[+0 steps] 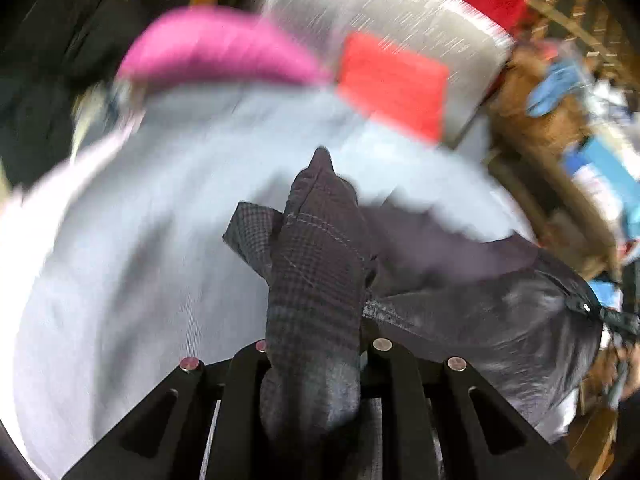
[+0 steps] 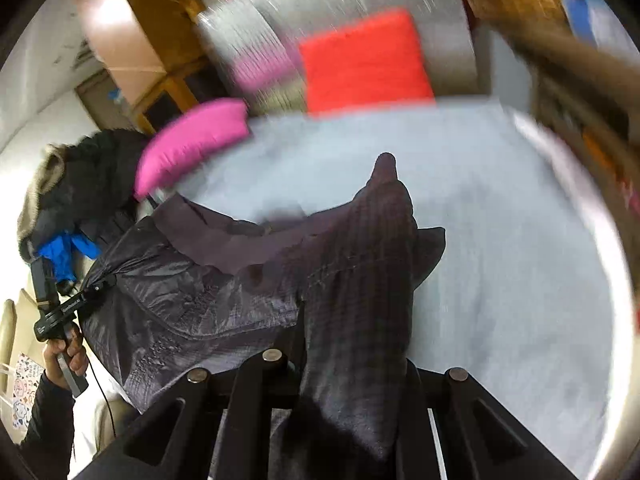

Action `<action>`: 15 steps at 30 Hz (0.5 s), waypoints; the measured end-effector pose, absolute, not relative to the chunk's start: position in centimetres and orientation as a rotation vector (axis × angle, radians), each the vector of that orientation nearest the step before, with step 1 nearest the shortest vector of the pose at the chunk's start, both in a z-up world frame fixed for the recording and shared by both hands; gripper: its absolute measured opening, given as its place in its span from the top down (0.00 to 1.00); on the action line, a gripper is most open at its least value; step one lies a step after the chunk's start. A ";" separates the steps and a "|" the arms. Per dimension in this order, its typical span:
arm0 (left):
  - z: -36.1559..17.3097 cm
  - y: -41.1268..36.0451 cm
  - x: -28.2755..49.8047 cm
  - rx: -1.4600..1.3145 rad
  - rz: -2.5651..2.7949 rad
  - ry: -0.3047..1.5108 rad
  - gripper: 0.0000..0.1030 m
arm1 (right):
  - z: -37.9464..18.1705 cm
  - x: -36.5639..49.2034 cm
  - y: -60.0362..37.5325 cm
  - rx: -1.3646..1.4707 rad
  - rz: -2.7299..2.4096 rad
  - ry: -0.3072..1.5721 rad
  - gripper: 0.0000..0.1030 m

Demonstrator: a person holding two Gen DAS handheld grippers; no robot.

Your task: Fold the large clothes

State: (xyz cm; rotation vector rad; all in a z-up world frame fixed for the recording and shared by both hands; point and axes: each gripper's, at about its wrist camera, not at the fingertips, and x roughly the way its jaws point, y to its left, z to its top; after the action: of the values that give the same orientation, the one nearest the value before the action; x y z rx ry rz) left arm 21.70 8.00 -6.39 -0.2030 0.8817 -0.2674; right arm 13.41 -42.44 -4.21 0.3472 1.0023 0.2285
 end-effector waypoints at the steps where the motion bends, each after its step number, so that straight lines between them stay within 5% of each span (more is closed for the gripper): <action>1: -8.4 8.3 21.8 -0.217 -0.249 0.920 0.81 | -6.1 13.2 -42.6 0.360 0.207 1.034 0.86; 6: -11.0 10.3 22.1 -0.351 -0.245 0.962 0.64 | -10.7 11.8 -45.5 0.577 0.175 1.026 0.67; 8: -10.1 10.4 22.2 -0.335 -0.225 0.987 0.61 | -10.7 11.6 -45.9 0.557 0.139 1.053 0.35; 15: -5.4 13.5 20.3 -0.288 -0.173 0.855 0.37 | -6.8 9.5 -50.8 0.594 0.112 0.937 0.34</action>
State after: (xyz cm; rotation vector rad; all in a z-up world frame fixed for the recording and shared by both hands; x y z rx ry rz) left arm 20.33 13.54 -5.36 -0.2877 0.8551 -0.1730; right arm 9.49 -50.76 -6.81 0.5944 0.9365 0.1121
